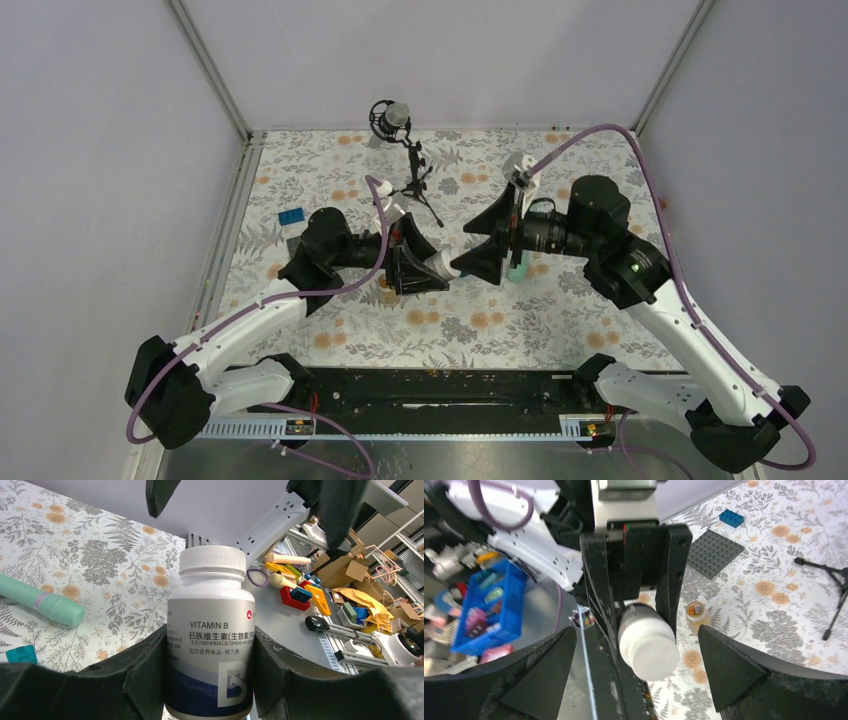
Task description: Sort the pills into containers
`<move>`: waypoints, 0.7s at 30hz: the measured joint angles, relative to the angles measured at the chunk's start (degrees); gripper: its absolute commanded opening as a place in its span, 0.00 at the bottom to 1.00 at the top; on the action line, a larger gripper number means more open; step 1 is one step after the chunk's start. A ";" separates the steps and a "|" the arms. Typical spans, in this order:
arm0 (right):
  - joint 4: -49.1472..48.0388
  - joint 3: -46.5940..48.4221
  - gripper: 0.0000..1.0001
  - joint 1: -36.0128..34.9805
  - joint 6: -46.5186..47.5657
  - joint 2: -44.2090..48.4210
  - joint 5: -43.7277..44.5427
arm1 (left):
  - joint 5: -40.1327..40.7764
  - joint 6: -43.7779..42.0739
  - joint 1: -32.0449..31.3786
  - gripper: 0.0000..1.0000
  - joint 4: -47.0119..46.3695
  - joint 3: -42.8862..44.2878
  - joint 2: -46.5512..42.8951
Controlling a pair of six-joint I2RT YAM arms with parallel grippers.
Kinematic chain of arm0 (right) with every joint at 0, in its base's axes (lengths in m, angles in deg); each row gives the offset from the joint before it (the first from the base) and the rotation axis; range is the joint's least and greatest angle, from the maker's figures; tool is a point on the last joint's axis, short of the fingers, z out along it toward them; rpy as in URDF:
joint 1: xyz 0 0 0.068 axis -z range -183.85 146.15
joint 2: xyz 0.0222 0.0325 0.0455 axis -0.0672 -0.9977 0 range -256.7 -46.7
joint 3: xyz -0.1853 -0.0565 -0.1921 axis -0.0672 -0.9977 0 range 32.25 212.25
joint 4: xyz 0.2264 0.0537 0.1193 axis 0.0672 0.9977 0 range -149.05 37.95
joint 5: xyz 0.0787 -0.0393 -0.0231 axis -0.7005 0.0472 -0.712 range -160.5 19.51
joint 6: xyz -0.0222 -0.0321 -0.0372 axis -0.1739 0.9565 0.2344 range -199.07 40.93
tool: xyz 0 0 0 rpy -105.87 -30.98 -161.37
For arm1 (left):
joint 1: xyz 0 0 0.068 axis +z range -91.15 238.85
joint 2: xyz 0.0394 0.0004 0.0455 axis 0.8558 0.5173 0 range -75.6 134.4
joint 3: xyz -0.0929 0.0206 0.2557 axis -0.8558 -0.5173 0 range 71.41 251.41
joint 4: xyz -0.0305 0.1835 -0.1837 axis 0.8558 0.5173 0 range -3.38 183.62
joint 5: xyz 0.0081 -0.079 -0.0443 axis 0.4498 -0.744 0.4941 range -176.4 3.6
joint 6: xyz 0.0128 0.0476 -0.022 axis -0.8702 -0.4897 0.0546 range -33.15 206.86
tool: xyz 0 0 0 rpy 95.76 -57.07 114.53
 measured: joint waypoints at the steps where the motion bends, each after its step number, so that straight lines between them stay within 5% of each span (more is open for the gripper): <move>1: 0.39 1.31 0.99 0.00 -2.29 -1.01 0.35 | 0.31 -0.13 0.00 0.00 0.48 0.00 0.00; 10: 3.08 1.73 0.87 0.07 -21.70 -6.60 9.81 | 4.68 -1.49 0.00 0.00 3.54 0.02 -0.02; 21: -0.02 -5.51 0.27 0.09 -35.98 -2.25 11.34 | 7.52 -1.88 0.00 0.00 5.14 0.02 -0.85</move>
